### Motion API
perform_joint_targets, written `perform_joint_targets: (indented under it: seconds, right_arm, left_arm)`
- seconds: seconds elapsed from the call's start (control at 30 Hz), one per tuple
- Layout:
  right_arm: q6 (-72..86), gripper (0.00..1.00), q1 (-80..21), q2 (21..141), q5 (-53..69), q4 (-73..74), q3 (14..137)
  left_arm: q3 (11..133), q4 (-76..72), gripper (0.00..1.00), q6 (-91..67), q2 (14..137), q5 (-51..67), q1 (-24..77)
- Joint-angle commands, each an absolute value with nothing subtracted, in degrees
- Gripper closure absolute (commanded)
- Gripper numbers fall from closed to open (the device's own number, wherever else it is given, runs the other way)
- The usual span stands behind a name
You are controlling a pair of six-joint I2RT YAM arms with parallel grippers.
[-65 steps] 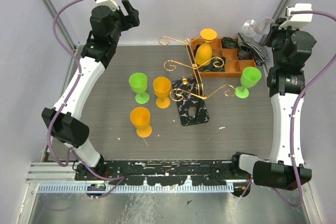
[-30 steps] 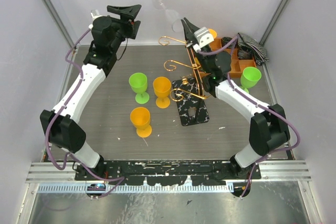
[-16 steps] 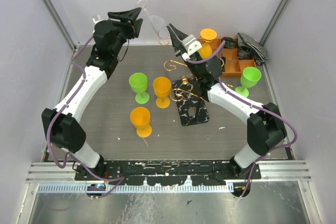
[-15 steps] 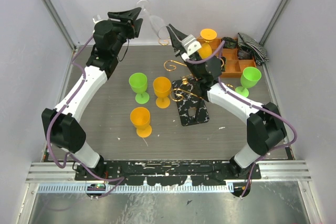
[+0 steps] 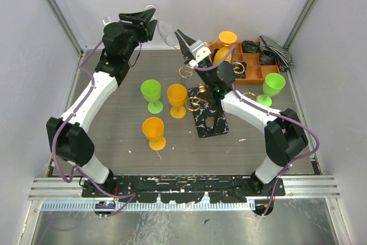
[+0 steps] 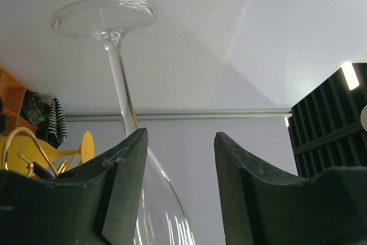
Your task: Place the wine glass upside down on the wine glass rack
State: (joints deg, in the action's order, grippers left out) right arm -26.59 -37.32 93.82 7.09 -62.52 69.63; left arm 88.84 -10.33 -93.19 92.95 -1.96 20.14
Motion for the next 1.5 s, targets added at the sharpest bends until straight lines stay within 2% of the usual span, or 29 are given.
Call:
perform_joint_targets:
  seconds: [0.0,0.63,0.87,1.0,1.17,1.33,1.4,1.47]
  right_arm:
    - [-30.03,0.99,-37.79,93.25,4.24,-68.06,72.86]
    - [-26.19,0.99,-39.51,94.27,6.67,-71.01,72.58]
    - [-25.60,0.99,-40.10,94.65,7.36,-70.49,72.67]
    - [-25.54,0.99,-40.75,95.15,7.60,-70.37,73.21]
    - [-26.09,0.99,-41.15,95.84,7.13,-69.83,73.67]
    - [-26.61,0.99,-41.45,95.70,6.90,-68.68,73.66]
    - [-27.42,0.94,-41.48,95.12,6.73,-67.86,73.33]
    - [-28.67,0.82,-41.46,94.14,6.77,-66.76,72.65]
  left_arm:
    - [88.73,-9.40,0.43,-92.28,92.06,-1.11,19.20]
    - [88.42,-8.89,0.44,-92.72,92.46,-1.36,18.44]
    - [88.11,-10.06,0.50,-93.02,92.37,-0.97,18.42]
    - [87.62,-11.00,0.58,-93.13,92.22,-0.70,18.43]
    - [87.36,-13.07,0.76,-93.14,92.20,-0.06,18.44]
    - [87.12,-14.59,0.90,-93.04,92.48,0.25,18.39]
    - [87.22,-16.56,0.96,-92.41,92.97,0.31,18.23]
    - [88.20,-18.63,0.98,-91.71,93.83,0.95,17.57]
